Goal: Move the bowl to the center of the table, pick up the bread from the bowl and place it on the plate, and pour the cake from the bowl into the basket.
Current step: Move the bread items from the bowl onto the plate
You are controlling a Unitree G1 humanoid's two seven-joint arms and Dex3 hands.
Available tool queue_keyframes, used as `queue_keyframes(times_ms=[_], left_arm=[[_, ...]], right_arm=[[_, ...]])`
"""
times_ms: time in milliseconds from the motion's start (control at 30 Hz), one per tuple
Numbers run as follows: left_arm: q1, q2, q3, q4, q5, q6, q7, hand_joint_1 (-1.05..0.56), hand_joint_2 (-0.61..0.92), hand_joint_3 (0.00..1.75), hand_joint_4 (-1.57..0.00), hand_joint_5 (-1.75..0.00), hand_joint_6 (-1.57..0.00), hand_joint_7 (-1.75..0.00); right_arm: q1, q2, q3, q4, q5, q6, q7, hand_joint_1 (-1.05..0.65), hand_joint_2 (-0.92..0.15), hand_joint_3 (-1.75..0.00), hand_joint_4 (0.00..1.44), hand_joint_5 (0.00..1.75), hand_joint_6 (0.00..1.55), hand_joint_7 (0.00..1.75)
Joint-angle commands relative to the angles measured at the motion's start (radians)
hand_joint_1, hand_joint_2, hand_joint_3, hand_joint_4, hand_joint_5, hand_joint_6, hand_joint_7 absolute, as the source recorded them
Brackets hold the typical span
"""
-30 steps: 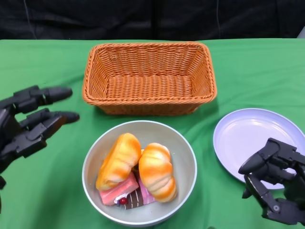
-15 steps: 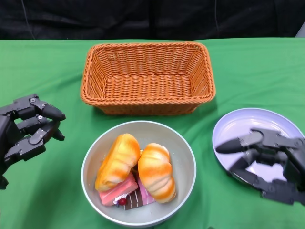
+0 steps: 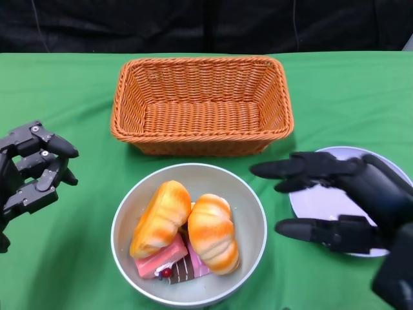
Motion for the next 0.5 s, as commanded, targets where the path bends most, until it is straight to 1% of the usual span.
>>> queue_keyframes(times_ms=[33, 100, 133, 200, 267, 300, 367, 467, 500], left_arm=[[-0.019, 0.011, 0.006, 0.027, -0.007, 0.004, 0.013, 0.01, 0.74, 0.79, -0.7, -1.6, -0.73, -1.25], [-0.023, 0.01, 0.007, 0.039, -0.001, -0.007, 0.022, 0.01, 0.75, 0.75, -0.71, -1.6, -0.74, -1.23], [-0.025, 0.01, 0.007, 0.045, 0.001, -0.014, 0.024, 0.0, 0.76, 0.74, -0.71, -1.6, -0.75, -1.22], [-0.026, 0.01, 0.006, 0.05, 0.004, -0.02, 0.029, -0.01, 0.76, 0.73, -0.72, -1.6, -0.75, -1.2], [-0.025, 0.01, 0.006, 0.051, 0.002, -0.022, 0.028, 0.0, 0.76, 0.73, -0.72, -1.59, -0.76, -1.19], [-0.024, 0.011, 0.006, 0.052, 0.003, -0.024, 0.028, 0.0, 0.76, 0.73, -0.72, -1.59, -0.76, -1.18], [-0.023, 0.013, 0.004, 0.054, 0.007, -0.03, 0.032, -0.01, 0.76, 0.73, -0.72, -1.58, -0.76, -1.17], [-0.021, 0.012, 0.005, 0.054, 0.008, -0.029, 0.039, -0.01, 0.76, 0.73, -0.71, -1.59, -0.77, -1.16], [-0.02, 0.012, 0.006, 0.051, 0.005, -0.024, 0.039, -0.01, 0.76, 0.73, -0.71, -1.59, -0.77, -1.16]], right_arm=[[-0.114, -0.022, 0.07, -0.026, -0.042, 0.093, 0.066, -0.69, -0.92, -0.11, 0.52, 0.33, 0.57, 0.04], [-0.178, -0.024, 0.12, -0.033, -0.077, 0.157, 0.105, -0.7, -0.92, -0.1, 0.51, 0.26, 0.57, 0.02], [-0.204, -0.024, 0.147, -0.027, -0.104, 0.172, 0.114, -0.7, -0.92, -0.1, 0.5, 0.24, 0.57, 0.02], [-0.258, -0.015, 0.21, 0.003, -0.163, 0.188, 0.127, -0.72, -0.92, -0.11, 0.53, 0.19, 0.56, 0.01], [-0.294, -0.001, 0.254, 0.039, -0.2, 0.192, 0.132, -0.73, -0.92, -0.11, 0.55, 0.17, 0.55, 0.0], [-0.309, 0.013, 0.269, 0.069, -0.198, 0.187, 0.133, -0.74, -0.92, -0.11, 0.57, 0.17, 0.56, 0.0], [-0.335, 0.033, 0.288, 0.125, -0.185, 0.177, 0.142, -0.74, -0.92, -0.12, 0.56, 0.15, 0.55, 0.0], [-0.369, 0.048, 0.313, 0.2, -0.173, 0.163, 0.168, -0.75, -0.92, -0.15, 0.5, 0.1, 0.53, 0.0], [-0.381, 0.049, 0.327, 0.233, -0.178, 0.139, 0.171, -0.76, -0.92, -0.15, 0.49, 0.1, 0.53, 0.0]])
